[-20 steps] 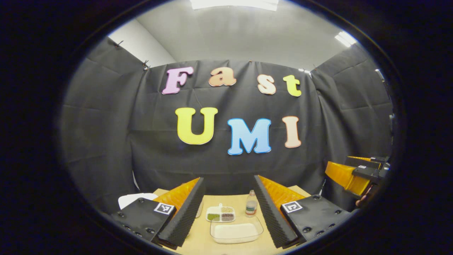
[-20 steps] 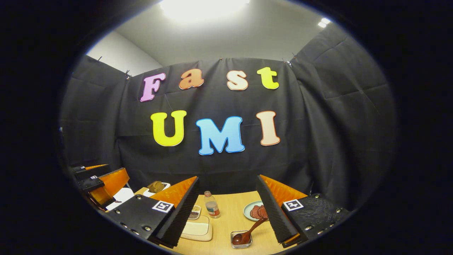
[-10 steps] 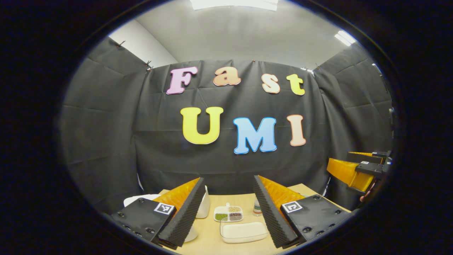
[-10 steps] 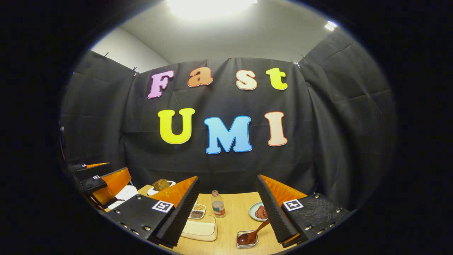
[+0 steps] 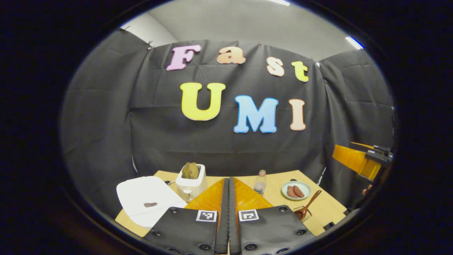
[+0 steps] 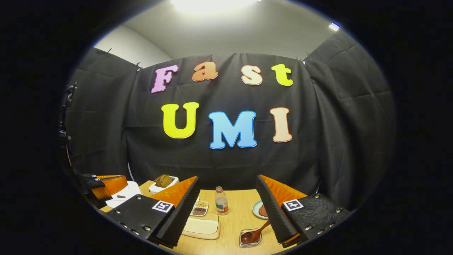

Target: Close the left gripper, press the button to open the rice cooker; take a wooden spoon from the chopstick holder with the right hand, scoop a spoonful of rice and pour it into the rice cooker, then put the wooden spoon back into the chopstick holder.

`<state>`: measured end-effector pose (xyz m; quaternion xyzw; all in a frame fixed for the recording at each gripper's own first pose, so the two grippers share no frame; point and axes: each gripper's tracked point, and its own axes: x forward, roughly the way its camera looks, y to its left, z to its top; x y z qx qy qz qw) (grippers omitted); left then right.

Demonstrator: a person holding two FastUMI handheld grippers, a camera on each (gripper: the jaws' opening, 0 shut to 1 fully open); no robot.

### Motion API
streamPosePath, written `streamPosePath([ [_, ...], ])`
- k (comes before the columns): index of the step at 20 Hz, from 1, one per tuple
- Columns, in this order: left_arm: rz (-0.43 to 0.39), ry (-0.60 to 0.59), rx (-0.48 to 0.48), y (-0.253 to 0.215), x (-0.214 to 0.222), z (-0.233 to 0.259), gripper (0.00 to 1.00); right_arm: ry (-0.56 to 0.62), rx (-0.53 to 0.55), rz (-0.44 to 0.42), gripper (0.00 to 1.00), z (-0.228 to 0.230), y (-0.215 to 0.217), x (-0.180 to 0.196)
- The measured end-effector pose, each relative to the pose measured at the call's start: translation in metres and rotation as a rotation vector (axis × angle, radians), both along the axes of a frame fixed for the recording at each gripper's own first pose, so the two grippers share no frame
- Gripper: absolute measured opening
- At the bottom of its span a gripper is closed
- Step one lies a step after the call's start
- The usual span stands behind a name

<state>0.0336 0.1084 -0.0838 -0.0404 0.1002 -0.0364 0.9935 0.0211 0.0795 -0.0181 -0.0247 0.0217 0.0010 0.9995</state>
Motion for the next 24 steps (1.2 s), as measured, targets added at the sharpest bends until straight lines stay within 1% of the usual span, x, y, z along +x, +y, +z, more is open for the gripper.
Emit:
streamPosePath([
  [2, 0.010, 0.054, -0.030, 0.024, 0.009, -0.019, 0.08, 0.014, -0.002, -0.003, 0.97, -0.004, -0.001, 0.002],
  [3, 0.006, 0.100, -0.060, 0.033, 0.012, -0.034, 0.06, 0.019, -0.002, -0.007, 0.97, -0.007, -0.002, 0.003],
  [5, 0.017, 0.204, -0.070, 0.059, 0.018, -0.070, 0.11, 0.038, -0.004, -0.009, 0.97, -0.014, -0.002, 0.004],
  [6, 0.031, 0.233, -0.070, 0.076, 0.021, -0.083, 0.08, 0.048, -0.008, -0.011, 0.97, -0.016, -0.003, 0.005],
  [11, 0.063, 0.353, -0.096, 0.138, 0.031, -0.131, 0.09, 0.074, -0.033, -0.022, 0.97, -0.027, -0.004, 0.002],
  [15, 0.141, 0.427, -0.149, 0.185, 0.048, -0.159, 0.09, 0.090, -0.043, -0.023, 0.97, -0.033, -0.004, 0.001],
  [18, 0.164, 0.490, -0.174, 0.202, 0.060, -0.178, 0.08, 0.098, -0.041, -0.032, 0.97, -0.036, -0.008, 0.000],
  [19, 0.178, 0.509, -0.169, 0.208, 0.063, -0.185, 0.06, 0.101, -0.039, -0.034, 0.97, -0.038, -0.008, 0.000],
  [20, 0.194, 0.519, -0.162, 0.214, 0.065, -0.189, 0.09, 0.104, -0.038, -0.036, 0.97, -0.038, -0.010, 0.000],
  [21, 0.205, 0.524, -0.159, 0.218, 0.064, -0.191, 0.08, 0.103, -0.038, -0.040, 0.97, -0.038, -0.012, -0.001],
  [24, 0.203, 0.558, -0.128, 0.220, 0.063, -0.208, 0.09, 0.103, -0.039, -0.050, 0.97, -0.037, -0.017, 0.000],
])
